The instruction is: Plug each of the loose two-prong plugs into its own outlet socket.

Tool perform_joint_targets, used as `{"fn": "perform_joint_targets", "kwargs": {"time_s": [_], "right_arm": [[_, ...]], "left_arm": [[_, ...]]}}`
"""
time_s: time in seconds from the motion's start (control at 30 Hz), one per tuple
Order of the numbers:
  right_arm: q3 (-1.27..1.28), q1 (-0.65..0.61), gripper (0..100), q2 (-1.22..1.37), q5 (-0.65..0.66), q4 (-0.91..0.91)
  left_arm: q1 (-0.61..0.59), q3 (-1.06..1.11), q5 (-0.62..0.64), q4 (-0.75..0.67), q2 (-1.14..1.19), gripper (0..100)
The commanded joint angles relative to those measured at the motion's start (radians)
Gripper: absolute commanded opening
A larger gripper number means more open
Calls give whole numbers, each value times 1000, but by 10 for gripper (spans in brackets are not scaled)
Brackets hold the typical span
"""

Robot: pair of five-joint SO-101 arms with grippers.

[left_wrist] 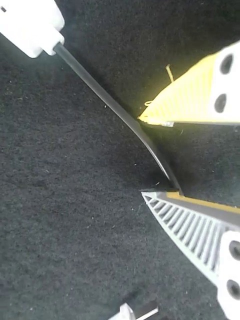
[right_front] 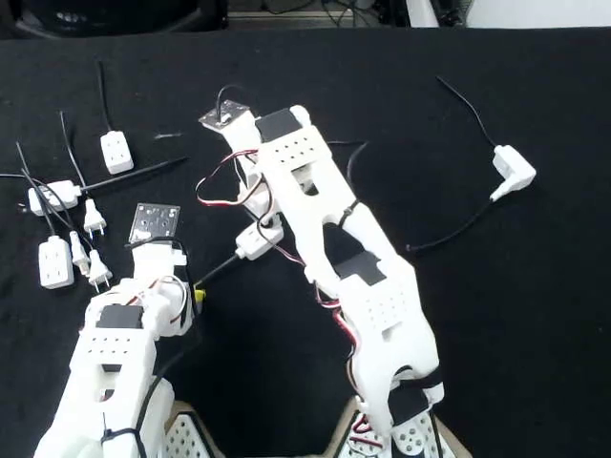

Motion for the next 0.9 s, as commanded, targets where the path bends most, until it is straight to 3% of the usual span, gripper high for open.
{"fn": "perform_joint_targets", "kwargs": {"time_s": [0.0, 0.47, 0.87], "right_arm": [[21, -58, 10, 74, 26, -75], [64, -110, 10, 85, 25, -91], [85, -55, 10, -45, 23, -9]], "left_arm": [[21, -8, 5, -12, -17, 216], [21, -8, 5, -12, -17, 216], [19, -8, 5, -12, -17, 216]]}}
